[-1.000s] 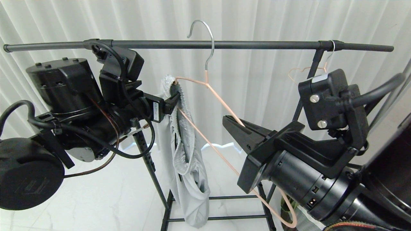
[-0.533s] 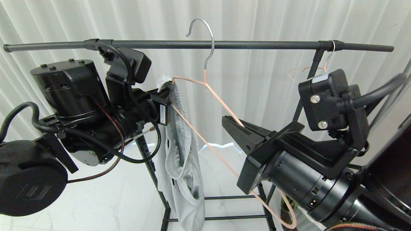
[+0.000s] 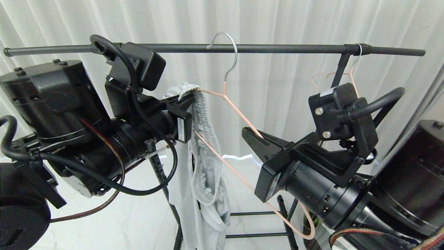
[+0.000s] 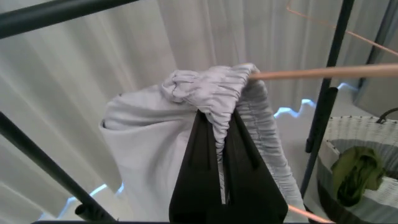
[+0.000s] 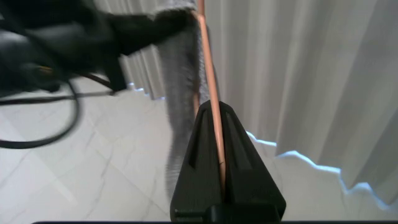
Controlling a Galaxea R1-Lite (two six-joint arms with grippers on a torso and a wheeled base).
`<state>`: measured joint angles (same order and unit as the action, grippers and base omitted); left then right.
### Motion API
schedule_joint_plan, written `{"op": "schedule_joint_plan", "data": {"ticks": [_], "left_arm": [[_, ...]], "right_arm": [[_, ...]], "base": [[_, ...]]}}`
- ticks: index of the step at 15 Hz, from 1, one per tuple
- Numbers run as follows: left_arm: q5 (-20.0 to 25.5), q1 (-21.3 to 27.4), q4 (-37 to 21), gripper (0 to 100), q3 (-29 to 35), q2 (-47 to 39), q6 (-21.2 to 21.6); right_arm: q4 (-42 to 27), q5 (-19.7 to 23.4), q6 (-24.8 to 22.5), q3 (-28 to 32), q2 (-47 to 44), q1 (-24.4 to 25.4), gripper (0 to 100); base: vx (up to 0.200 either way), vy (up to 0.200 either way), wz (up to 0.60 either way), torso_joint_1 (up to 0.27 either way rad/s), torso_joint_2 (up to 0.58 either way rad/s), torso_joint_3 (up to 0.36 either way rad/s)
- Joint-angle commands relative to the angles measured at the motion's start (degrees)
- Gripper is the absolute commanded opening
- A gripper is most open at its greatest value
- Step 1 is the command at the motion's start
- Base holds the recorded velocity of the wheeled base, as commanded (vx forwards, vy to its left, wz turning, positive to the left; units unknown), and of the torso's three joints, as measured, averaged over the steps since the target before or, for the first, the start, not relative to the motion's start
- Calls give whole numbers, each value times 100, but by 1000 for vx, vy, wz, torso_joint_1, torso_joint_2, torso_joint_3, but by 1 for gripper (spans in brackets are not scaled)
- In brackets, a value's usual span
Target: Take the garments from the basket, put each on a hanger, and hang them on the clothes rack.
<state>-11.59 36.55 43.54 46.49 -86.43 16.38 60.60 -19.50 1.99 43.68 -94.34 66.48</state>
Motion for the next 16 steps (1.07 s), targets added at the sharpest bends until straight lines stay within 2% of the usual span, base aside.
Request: {"op": "schedule_joint_plan", "data": {"ticks": [1, 5, 9, 14, 16], "left_arm": [[8, 72, 5, 0, -18, 170, 5], [-18, 423, 5, 0, -44, 320, -4], [-361, 880, 5, 0, -580, 531, -4], [-414, 889, 5, 0, -756, 654, 23], [-414, 951, 5, 0, -765, 610, 216]], "right_arm": [[-4, 17, 30, 9, -207, -152, 0], [-4, 87, 83, 132, -603, -275, 0], [-4, 43, 83, 290, -717, -328, 0], [-4, 34, 21, 299, -322, -337, 0], [5, 26, -76, 290, -102, -337, 0]], "base": [[0, 0, 0, 0, 0, 0], [0, 0, 0, 0, 0, 0], [0, 0, 0, 0, 0, 0], [0, 0, 0, 0, 0, 0], [0, 0, 0, 0, 0, 0]]}}
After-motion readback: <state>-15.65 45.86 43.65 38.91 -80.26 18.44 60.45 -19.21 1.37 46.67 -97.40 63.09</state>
